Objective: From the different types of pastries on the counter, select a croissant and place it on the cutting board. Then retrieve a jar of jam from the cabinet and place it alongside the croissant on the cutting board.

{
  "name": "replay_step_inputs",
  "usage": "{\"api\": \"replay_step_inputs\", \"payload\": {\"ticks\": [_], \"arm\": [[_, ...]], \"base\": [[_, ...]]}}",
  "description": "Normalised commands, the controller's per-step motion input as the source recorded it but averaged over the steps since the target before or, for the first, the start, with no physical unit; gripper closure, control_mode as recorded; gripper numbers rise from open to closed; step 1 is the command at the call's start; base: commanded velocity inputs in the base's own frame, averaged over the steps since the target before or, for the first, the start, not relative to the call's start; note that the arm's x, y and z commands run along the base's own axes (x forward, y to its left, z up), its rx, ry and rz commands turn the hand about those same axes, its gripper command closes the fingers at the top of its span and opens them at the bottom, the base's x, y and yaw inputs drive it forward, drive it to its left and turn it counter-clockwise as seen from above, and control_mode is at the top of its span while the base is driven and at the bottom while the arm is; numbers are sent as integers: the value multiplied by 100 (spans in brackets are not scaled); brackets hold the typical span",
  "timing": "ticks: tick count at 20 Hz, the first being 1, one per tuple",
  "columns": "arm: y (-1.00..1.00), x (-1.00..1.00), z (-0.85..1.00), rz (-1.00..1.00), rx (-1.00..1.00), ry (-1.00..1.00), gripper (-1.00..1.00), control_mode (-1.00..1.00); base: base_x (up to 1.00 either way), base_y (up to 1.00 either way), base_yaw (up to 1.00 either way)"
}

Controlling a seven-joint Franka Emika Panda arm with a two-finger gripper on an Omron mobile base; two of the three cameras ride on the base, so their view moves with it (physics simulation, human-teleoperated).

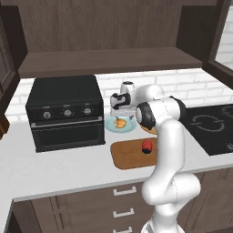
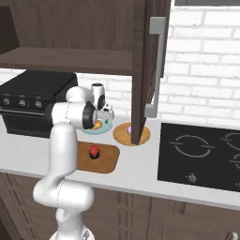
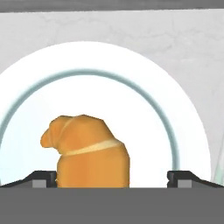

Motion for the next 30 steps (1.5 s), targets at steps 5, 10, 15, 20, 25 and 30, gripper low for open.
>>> {"api": "replay_step_inputs", "payload": {"ticks": [5,10,15,20,25,30], "arm": [[10,0,-5,0,0,0,-100,-100],[24,5,-10,1,0,3,-100,-100],[-5,0,-11,3,0,8,-100,-100],[0,0,-3,2,0,3,-100,-100],[2,0,-27,0,0,5,-100,-100],[1,0,-18,0,0,4,100,-100]], "base": [[0,0,0],[0,0,0],[0,0,0],[0,0,0],[0,0,0],[0,0,0]]}}
